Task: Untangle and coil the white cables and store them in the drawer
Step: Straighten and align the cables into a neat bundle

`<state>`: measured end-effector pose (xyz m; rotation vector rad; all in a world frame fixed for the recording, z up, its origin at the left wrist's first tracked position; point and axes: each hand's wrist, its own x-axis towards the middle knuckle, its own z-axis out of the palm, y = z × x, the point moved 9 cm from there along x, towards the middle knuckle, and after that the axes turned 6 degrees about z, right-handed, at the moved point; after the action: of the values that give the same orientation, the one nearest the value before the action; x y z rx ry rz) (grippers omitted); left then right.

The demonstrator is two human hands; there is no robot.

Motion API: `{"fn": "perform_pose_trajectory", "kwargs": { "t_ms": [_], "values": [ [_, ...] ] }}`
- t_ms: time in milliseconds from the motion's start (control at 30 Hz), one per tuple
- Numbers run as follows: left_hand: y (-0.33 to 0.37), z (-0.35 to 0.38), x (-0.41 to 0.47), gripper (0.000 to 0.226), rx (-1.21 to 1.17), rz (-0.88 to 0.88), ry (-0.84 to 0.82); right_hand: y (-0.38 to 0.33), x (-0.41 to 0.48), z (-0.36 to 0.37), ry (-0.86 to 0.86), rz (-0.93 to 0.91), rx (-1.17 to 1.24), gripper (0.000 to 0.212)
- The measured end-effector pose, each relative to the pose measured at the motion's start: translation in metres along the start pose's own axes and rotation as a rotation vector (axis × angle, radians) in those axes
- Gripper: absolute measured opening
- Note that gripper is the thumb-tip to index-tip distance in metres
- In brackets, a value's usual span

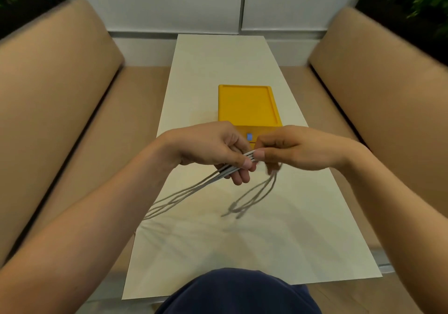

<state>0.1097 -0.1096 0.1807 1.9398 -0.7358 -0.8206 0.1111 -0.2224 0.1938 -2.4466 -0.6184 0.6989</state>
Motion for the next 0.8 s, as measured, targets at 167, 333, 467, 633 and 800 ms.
{"fn": "perform_pose_trajectory", "kwargs": {
  "t_ms": [167, 333, 467, 633, 800],
  "values": [
    [-0.007, 0.001, -0.011, 0.019, -0.057, 0.014, -0.018, -0.021, -0.012, -0.016, 0.091, -0.095, -0.129, 0.025],
    [0.012, -0.007, -0.021, 0.018, -0.022, 0.127, -0.006, -0.041, -0.031, -0.044, 0.16, -0.143, -0.117, 0.034],
    [0.033, -0.014, -0.027, 0.018, -0.028, 0.188, 0.007, -0.064, -0.053, -0.074, 0.33, -0.249, -0.182, 0.041],
    [0.024, -0.017, -0.024, 0.018, -0.027, 0.184, 0.092, -0.058, -0.057, -0.089, 0.486, -0.232, -0.292, 0.046],
    [0.002, -0.004, -0.012, 0.012, -0.049, 0.124, 0.036, -0.03, -0.047, -0.087, 0.491, -0.173, -0.266, 0.039]
  ]
}}
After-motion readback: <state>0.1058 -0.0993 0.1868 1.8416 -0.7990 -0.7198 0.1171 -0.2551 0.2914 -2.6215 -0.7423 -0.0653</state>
